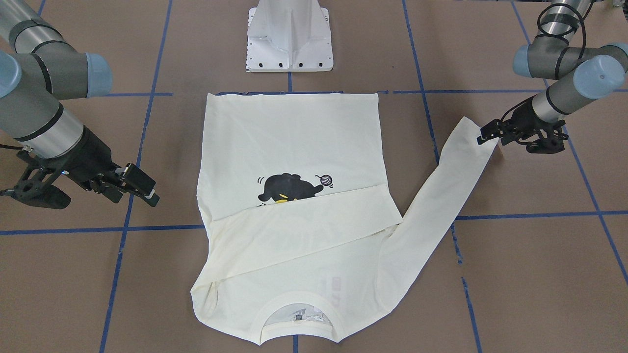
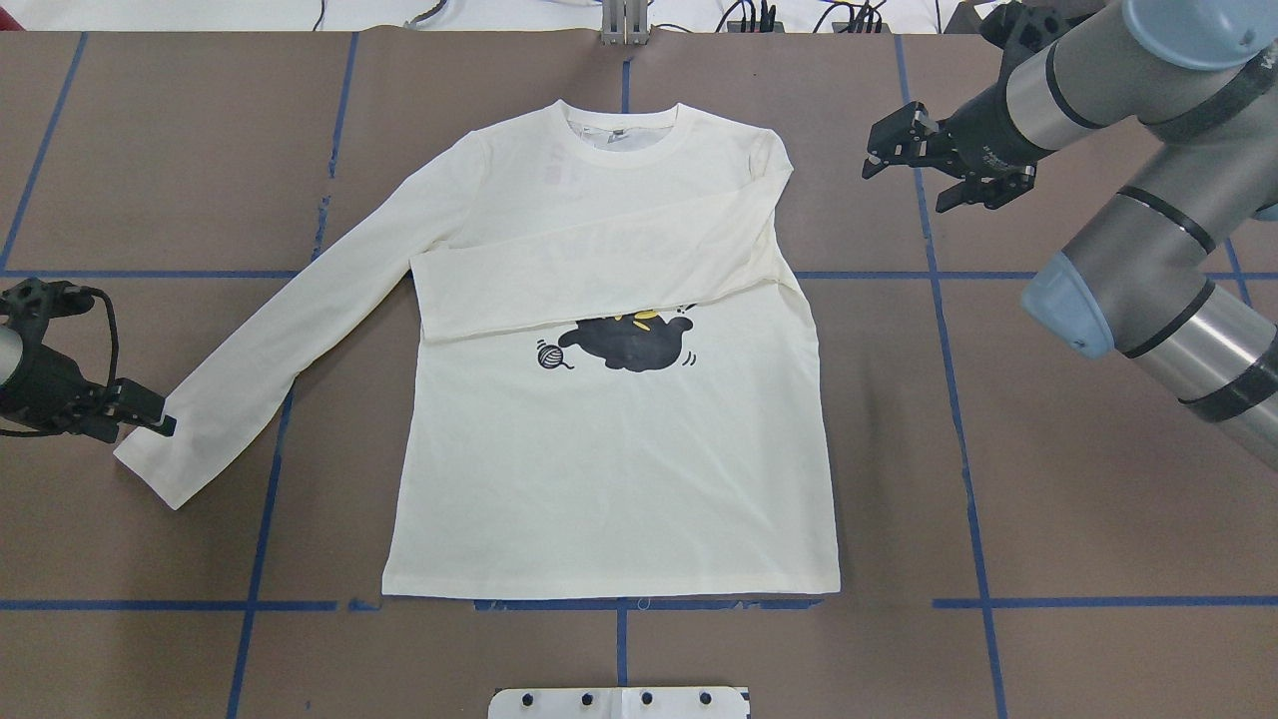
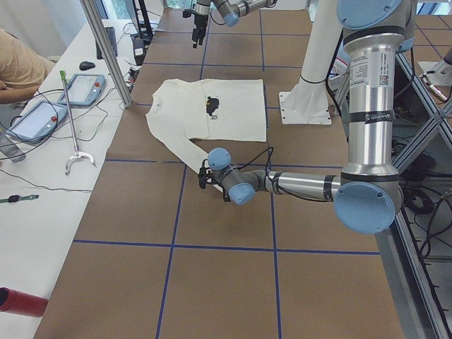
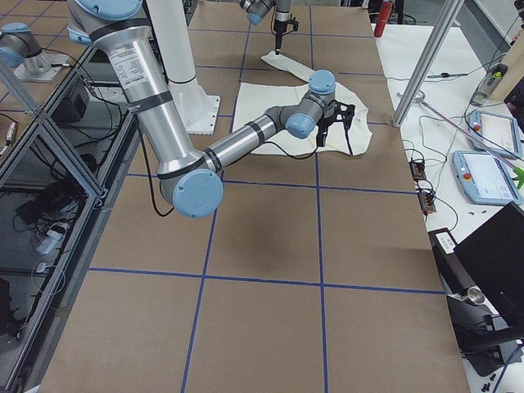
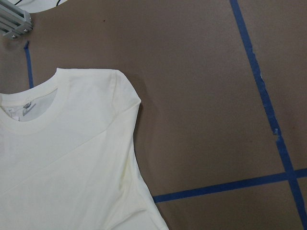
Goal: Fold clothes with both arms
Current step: 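Grasp the other sleeve cuff with the left gripper and lift it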
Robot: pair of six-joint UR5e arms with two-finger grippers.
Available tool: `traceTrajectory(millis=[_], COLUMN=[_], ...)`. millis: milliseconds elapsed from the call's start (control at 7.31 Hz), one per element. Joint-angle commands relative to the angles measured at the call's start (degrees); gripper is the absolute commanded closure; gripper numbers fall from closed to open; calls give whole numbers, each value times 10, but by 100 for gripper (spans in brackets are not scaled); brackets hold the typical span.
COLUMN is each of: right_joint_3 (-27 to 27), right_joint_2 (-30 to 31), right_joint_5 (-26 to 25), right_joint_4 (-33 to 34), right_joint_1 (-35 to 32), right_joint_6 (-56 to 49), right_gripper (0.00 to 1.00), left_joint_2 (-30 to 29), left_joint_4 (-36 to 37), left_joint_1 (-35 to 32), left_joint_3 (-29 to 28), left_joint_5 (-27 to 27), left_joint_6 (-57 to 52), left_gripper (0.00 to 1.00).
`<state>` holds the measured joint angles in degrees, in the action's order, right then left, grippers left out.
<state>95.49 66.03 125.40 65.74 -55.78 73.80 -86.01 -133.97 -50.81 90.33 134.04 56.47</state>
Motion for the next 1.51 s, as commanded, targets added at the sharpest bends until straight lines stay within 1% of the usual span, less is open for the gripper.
traceTrajectory(millis=[0, 274, 411, 547, 684, 821, 1368], right_joint_3=[0, 4, 7, 9, 13, 14, 13], right_joint_2=[0, -1, -1, -1, -1, -1, 0], right_joint_5=[-17, -27, -32, -36, -38, -39, -44], right_joint_4=[-1, 0, -1, -1, -1, -1, -1], right_joint_1=[15, 24, 27, 31, 34, 35, 37], right_joint_6=[4, 6, 6, 6, 6, 7, 7], right_gripper=[0, 0, 0, 0, 0, 0, 0], left_joint_2=[10, 14, 15, 15, 15, 15, 20], left_joint_4=[0, 3, 3, 3, 4, 4, 8], left_joint_1=[4, 4, 4, 4, 4, 4, 4], left_joint_3=[1, 0, 0, 0, 1, 5, 50], left_joint_5=[-10, -15, -15, -15, -14, -11, -4], left_joint_6=[1, 1, 1, 2, 4, 6, 31], left_gripper=[19, 19, 27, 52, 94, 100, 100])
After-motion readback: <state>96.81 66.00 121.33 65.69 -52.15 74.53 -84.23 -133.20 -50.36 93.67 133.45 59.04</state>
